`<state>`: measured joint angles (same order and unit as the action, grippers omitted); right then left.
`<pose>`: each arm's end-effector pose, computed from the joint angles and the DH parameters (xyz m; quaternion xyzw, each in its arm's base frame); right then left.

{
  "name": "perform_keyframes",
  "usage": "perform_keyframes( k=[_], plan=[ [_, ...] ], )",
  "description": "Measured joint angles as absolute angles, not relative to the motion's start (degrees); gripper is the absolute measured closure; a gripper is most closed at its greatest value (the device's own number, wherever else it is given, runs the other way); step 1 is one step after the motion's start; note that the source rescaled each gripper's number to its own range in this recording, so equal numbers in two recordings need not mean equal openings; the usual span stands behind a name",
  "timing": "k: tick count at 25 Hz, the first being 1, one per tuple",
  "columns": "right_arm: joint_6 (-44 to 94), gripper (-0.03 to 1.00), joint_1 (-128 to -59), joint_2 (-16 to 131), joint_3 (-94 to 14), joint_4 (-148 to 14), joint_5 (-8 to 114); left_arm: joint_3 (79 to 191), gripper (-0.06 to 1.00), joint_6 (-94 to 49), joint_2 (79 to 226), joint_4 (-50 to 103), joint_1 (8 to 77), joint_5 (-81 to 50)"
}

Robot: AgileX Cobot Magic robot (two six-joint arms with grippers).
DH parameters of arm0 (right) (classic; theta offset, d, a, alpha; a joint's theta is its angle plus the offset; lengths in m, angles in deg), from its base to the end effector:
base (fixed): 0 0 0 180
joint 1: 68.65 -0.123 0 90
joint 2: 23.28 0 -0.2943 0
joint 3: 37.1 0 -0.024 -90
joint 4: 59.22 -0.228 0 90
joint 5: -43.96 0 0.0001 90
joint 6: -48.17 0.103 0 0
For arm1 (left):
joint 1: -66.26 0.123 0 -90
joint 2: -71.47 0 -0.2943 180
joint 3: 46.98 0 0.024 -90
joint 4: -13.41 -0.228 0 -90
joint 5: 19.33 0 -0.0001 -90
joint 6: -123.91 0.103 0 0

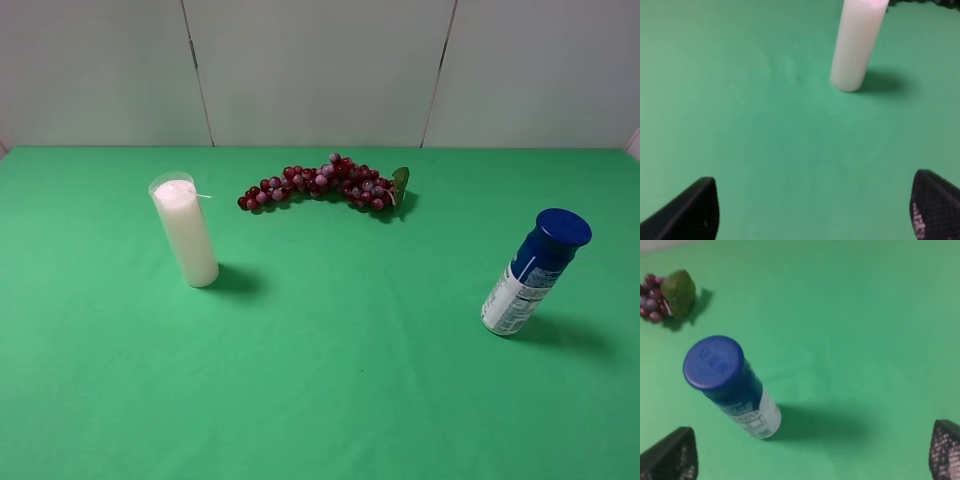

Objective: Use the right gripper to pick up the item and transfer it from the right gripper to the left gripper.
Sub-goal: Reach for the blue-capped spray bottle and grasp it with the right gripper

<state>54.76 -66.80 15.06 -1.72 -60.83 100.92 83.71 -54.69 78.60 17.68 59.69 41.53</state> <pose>0.0594 0.0005 0.3253 0.0689 0.9061 0.0311 0.4163 -0.0246 -0.0039 0.2584 0.0607 0.8512 -0.0606 0.5177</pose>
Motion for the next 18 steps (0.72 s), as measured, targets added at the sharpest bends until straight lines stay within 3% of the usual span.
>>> perform_keyframes(
  k=[5,10,18],
  plan=[
    [53.91,-0.03,-67.09,34.08,-11.01,-64.82,102.31,83.71,0.36,-54.69,78.60,17.68,59.69,41.53],
    [53.85,-0.03,-71.91,49.42,-20.23,-65.63,105.31,83.71,0.36,-54.69,78.60,17.68,59.69,41.53],
    [55.78,-0.03,-74.81,64.72,-32.42,-64.32,110.90,83.71,0.36,-54.69,78.60,17.68,59.69,41.53]
  ],
)
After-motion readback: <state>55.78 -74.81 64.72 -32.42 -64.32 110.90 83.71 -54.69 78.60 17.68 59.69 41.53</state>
